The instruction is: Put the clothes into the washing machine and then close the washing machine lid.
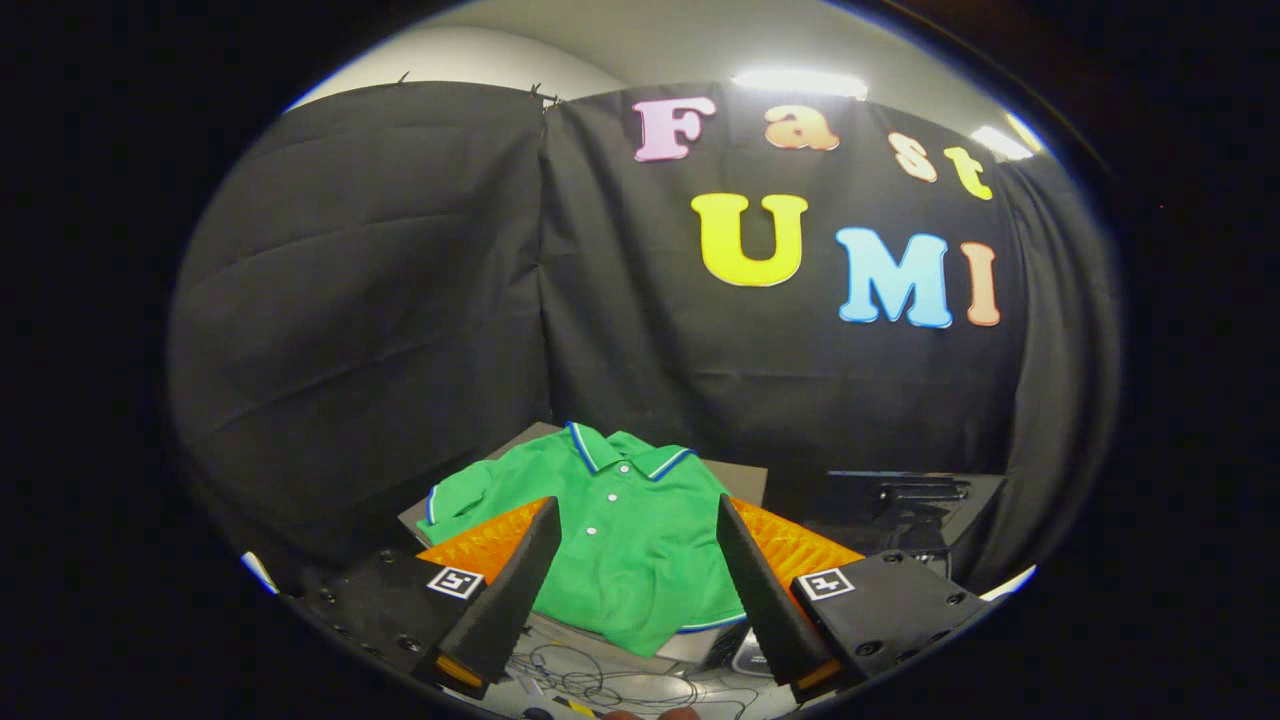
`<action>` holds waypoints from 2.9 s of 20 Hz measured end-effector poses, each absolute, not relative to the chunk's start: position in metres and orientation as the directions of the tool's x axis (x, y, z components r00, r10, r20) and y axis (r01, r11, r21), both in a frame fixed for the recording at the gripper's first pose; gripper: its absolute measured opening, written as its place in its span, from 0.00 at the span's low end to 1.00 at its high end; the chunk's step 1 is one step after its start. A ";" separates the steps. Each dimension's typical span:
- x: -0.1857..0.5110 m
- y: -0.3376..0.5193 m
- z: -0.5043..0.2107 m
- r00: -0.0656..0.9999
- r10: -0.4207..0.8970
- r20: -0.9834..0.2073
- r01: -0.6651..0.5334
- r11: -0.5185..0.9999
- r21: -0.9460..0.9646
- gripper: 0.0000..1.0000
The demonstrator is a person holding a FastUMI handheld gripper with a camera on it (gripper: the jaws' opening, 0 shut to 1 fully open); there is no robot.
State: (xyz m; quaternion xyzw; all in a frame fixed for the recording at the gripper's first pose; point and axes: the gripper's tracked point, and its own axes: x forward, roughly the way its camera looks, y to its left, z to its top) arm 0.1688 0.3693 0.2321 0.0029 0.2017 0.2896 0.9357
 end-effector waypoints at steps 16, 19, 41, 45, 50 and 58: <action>0.248 0.480 0.131 0.608 0.388 -0.693 -0.503 0.863 0.042 0.97; 0.252 0.476 0.118 0.605 0.358 -0.711 -0.498 0.867 0.013 0.98; 0.247 0.482 0.098 0.576 0.444 -0.686 -0.499 0.856 0.134 0.02; 0.244 0.481 0.104 0.577 0.462 -0.673 -0.500 0.852 0.156 0.02; 0.248 0.476 0.140 0.594 0.519 -0.614 -0.513 0.833 0.209 0.01; 0.256 0.427 0.203 0.663 0.566 -0.490 -0.549 0.813 0.196 0.01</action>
